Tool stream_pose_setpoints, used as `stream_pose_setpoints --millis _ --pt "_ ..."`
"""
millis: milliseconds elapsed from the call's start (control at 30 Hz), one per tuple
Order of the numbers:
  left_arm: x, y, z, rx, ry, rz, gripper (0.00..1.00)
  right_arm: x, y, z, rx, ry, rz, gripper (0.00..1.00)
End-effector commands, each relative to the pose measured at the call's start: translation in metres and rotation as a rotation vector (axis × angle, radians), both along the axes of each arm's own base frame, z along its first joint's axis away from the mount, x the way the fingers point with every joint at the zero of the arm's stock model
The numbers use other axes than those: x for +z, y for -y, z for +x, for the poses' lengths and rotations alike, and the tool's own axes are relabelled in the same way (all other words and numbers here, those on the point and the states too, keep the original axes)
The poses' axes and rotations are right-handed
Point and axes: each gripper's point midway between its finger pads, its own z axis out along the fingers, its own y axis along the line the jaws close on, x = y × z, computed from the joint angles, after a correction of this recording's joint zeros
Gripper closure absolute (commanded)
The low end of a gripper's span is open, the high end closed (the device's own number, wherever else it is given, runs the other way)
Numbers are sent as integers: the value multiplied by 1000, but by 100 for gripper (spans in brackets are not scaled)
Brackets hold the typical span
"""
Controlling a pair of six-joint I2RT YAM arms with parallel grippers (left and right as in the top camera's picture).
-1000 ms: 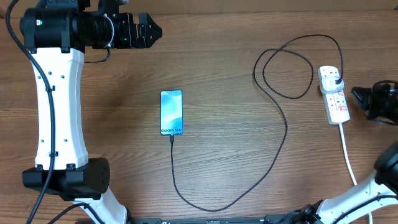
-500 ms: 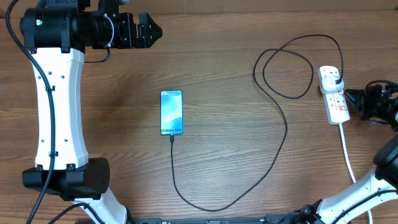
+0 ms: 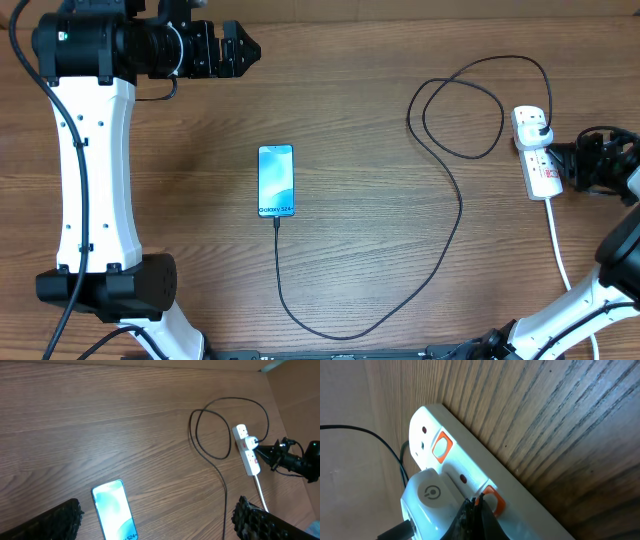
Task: Plug charger to phone and switch on socket
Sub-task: 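Press the orange switch down with the right gripper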
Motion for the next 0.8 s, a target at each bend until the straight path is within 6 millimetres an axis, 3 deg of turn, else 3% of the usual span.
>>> stream_pose_setpoints --millis 0,433,767 --pt "3 0 1 -1 8 -9 0 4 -4 10 31 19 -32 96" --pt "3 0 1 -1 9 -8 0 4 -6 11 36 15 -34 96" --pt "3 0 1 -1 8 -9 0 -4 -28 13 75 -16 -34 96"
